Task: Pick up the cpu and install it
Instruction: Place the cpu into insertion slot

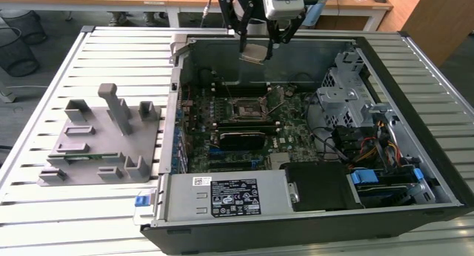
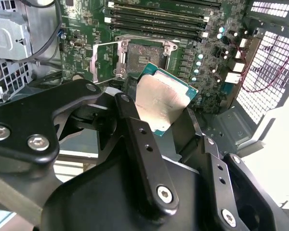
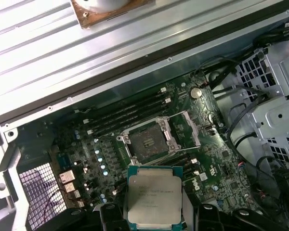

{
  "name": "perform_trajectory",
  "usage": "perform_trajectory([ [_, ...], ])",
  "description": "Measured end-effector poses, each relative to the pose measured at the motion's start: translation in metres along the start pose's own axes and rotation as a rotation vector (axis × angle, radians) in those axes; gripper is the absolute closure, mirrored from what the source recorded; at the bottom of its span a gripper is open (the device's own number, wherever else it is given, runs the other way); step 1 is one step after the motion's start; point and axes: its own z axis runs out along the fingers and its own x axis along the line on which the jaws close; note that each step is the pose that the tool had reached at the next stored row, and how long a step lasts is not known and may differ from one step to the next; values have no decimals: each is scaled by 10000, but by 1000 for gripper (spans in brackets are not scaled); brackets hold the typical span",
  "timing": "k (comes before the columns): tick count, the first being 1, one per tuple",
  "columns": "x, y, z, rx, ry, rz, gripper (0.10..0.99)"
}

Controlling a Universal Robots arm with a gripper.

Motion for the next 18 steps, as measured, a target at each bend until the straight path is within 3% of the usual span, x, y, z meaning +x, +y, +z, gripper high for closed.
perform_trajectory([
  [18, 0, 0, 4, -15, -45, 941, 549],
])
